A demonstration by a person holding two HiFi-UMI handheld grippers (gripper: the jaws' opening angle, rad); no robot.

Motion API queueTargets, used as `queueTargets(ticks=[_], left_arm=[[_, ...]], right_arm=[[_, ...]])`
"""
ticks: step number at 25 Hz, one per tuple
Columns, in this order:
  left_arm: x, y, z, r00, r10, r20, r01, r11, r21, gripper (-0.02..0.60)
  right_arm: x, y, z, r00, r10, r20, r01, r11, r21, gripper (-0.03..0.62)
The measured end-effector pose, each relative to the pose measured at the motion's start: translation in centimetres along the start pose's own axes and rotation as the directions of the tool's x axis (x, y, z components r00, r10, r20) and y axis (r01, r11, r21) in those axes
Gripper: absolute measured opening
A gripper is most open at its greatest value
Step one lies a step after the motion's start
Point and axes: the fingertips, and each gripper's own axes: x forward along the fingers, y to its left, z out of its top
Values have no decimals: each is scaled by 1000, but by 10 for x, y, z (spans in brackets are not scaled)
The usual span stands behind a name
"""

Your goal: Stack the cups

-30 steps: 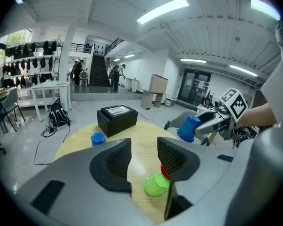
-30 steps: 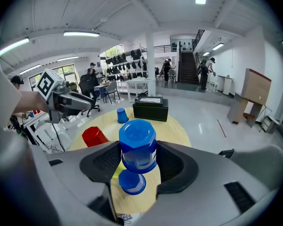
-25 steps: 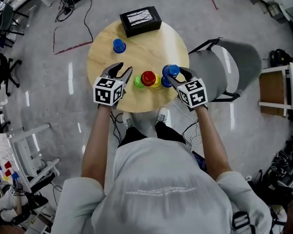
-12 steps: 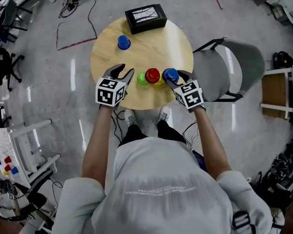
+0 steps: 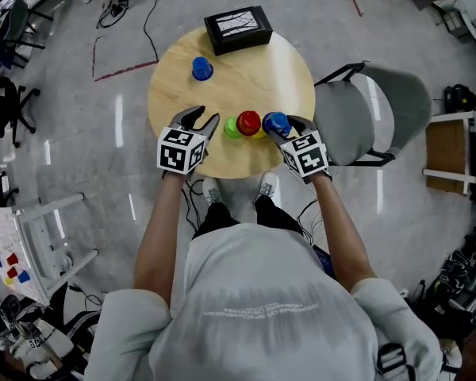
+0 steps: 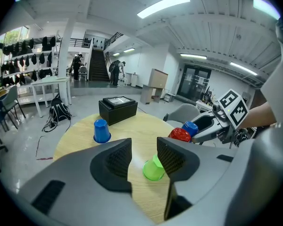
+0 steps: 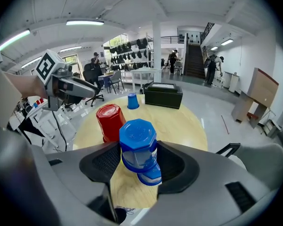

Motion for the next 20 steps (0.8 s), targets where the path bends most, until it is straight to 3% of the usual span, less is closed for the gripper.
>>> queueTargets(ticks=[6,11,15,20], left_arm=[[1,6,5,1000,-15,16,16,1000,-3,183],[12,26,16,1000,-5,17,5,1000,16,183],[25,54,27,1000,27,-6,-27,999,46,189],[51,95,30,998,56,-40,-54,998,36,218]], right_arm=[[-11,4,8,999,23,36,-24,1000,13,313],[-35,-1,40,985,50,163,-62,995,73,314],[-49,-20,70,970,2,245,-37,990,137,314],[-47,-37,88,963,-68,259,23,984,174,314]])
